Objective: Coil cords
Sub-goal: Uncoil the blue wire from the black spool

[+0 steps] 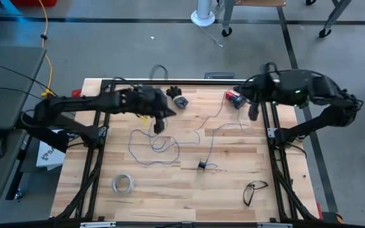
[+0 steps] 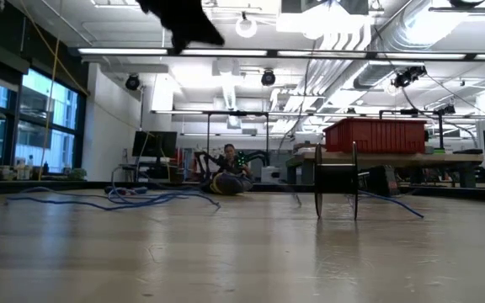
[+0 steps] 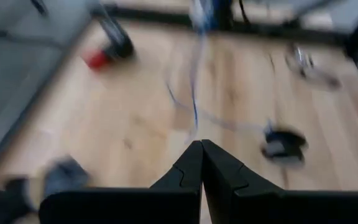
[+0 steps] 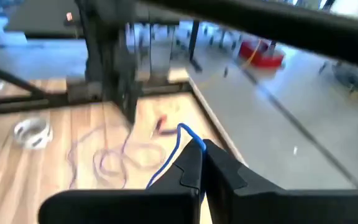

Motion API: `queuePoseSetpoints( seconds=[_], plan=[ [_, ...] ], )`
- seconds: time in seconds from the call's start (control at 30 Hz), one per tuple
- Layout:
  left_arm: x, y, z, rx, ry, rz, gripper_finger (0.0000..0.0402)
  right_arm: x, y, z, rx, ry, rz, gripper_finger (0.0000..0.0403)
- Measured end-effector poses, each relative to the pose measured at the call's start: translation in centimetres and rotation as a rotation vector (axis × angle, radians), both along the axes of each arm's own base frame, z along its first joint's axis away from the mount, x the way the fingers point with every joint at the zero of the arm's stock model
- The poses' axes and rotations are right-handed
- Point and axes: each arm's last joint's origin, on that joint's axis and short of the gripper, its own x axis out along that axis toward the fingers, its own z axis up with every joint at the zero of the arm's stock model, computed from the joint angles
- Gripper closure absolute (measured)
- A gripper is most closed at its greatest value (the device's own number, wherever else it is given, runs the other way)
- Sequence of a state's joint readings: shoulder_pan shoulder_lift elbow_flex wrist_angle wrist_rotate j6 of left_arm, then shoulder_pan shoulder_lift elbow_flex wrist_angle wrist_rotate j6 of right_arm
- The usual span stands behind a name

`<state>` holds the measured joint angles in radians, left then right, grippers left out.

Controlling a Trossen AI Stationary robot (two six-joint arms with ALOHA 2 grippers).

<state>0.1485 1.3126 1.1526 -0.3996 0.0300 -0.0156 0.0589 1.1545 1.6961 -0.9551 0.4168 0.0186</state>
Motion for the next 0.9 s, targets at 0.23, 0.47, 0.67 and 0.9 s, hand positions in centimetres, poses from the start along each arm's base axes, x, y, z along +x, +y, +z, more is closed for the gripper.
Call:
queuePoseSetpoints(
  seconds=[0.23, 0.47, 0.67, 0.9],
  plan=[
    [0.0, 1.3, 3.2, -0.063, -0.17, 0.03, 0.0356, 4.7, 0.0, -3.6, 0.027, 0.044, 0.039, 0.0403],
    [3.0, 1.0, 4.7, 0.067, -0.204, -0.077, 0.0271, 8.6, -0.5, -5.8, 0.051, 0.003, 0.111, 0.0403],
    [4.2, 1.2, 5.8, 0.063, -0.237, -0.104, 0.0231, 10.2, -0.7, -6.2, 0.053, -0.025, 0.119, 0.0403],
    [4.7, 0.7, 5.1, 0.021, -0.206, -0.169, 0.0227, 10.7, -0.9, -6.6, 0.037, -0.009, 0.123, 0.0403]
  ],
)
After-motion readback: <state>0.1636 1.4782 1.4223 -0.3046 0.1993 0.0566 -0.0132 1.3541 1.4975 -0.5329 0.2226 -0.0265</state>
